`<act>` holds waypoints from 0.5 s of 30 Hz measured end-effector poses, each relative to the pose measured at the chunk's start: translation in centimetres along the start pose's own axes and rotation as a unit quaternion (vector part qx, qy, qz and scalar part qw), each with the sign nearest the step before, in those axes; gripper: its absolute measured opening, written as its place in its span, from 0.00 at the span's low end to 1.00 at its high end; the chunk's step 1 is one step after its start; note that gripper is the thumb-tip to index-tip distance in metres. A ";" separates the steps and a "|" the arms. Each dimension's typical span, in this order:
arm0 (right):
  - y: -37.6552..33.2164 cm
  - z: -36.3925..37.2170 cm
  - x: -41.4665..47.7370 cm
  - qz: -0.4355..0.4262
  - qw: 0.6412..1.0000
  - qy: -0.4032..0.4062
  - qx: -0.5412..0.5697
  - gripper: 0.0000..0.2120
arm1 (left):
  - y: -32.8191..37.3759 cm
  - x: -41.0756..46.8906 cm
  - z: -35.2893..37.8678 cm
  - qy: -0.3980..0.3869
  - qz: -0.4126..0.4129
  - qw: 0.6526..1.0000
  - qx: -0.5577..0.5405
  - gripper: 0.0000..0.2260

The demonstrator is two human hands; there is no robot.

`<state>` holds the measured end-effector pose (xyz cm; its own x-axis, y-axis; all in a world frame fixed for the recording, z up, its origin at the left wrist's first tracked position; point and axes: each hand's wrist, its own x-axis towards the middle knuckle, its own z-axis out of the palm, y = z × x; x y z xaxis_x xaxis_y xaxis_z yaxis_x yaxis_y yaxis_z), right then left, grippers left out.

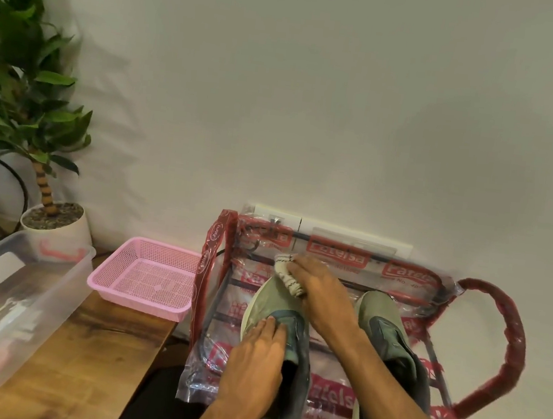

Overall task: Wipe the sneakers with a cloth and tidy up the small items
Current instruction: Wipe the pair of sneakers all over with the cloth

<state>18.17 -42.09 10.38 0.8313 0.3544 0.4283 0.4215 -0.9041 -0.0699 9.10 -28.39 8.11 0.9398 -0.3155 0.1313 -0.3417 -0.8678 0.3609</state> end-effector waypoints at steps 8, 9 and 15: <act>0.5 -0.6 -0.3 -0.017 0.975 -0.216 0.057 0.27 | 0.0 0.3 -1.1 0.023 -0.040 0.998 -0.050 0.26; 0.7 -0.8 -0.2 -0.004 0.972 -0.222 0.076 0.25 | -0.1 0.3 -1.1 0.024 -0.042 0.997 -0.053 0.26; 1.0 -0.7 1.1 0.122 0.984 -0.103 0.082 0.20 | -0.4 0.4 -0.9 0.005 -0.039 0.998 -0.053 0.26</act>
<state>19.24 -42.82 11.42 0.9639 0.1870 0.1895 0.2382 -0.9236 -0.3003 9.64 -27.88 8.83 0.9636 -0.2446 0.1074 -0.2662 -0.8442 0.4653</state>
